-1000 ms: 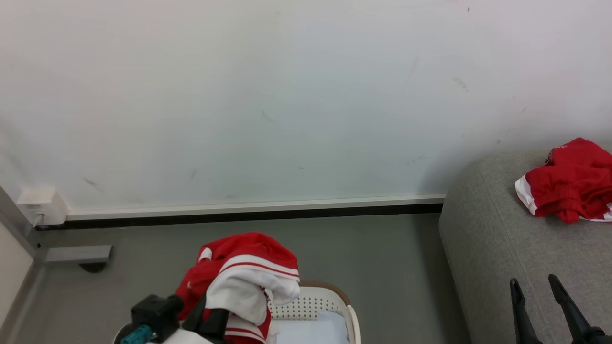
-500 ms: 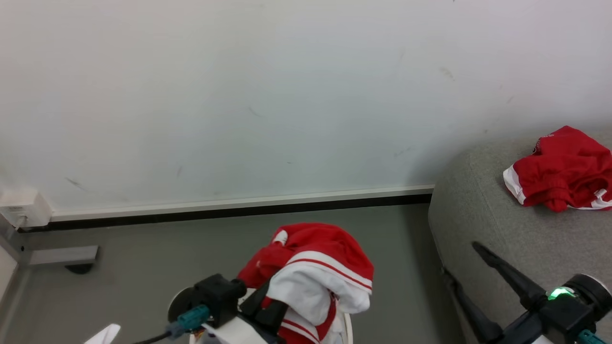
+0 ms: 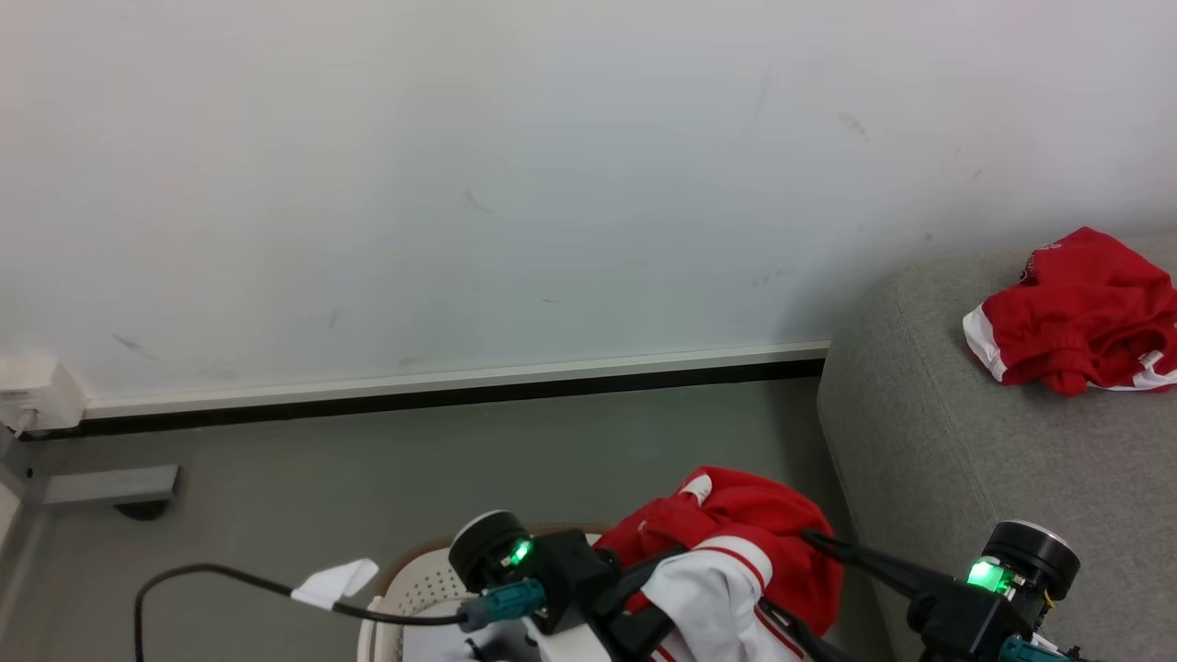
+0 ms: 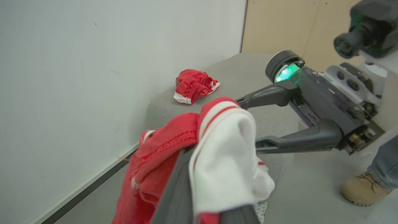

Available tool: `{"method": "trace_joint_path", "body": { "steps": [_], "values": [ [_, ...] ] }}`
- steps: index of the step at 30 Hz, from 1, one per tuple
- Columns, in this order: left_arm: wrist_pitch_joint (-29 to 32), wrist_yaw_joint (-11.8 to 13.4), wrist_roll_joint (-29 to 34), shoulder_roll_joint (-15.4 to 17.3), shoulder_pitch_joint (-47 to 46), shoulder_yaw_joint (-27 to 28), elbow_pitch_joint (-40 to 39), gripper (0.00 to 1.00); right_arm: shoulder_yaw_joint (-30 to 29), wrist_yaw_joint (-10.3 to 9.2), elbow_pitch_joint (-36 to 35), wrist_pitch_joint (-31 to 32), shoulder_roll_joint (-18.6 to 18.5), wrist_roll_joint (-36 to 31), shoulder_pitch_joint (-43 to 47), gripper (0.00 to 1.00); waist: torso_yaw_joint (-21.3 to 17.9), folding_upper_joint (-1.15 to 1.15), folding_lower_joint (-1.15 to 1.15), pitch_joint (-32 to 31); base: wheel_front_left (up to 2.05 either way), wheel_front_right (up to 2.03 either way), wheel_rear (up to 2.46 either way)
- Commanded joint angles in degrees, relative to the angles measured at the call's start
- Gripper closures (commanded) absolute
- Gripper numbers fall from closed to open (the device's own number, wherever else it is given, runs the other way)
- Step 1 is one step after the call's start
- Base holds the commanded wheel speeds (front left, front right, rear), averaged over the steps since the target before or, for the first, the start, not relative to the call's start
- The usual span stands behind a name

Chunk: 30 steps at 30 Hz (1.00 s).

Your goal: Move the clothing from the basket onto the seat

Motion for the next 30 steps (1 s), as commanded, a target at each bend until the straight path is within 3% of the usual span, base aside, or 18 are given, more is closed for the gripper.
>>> {"method": "trace_joint_path", "body": {
  "steps": [1,12,30],
  "values": [
    [-1.0,0.1,-1.4,0.5,-1.5,-1.2,0.3,1.00,1.3,-0.14,0.3,0.4,-0.7,0.4,-1.7,0.00,-0.1,0.00,-0.01,0.0,0.00,0.00,0.00],
    [-4.7,0.0,-9.4,1.5,-8.3,-13.5,0.6,1.00,7.5,-0.14,3.5,0.0,-0.7,2.1,-7.1,0.00,0.3,0.00,-0.01,-0.1,0.00,0.00,0.00],
    [-8.6,0.0,-17.5,0.8,-13.4,-21.3,5.3,1.00,15.7,-0.14,5.1,-3.4,0.6,6.3,-11.9,0.00,0.4,0.00,-0.01,0.1,0.00,0.00,0.00]
  ]
}}
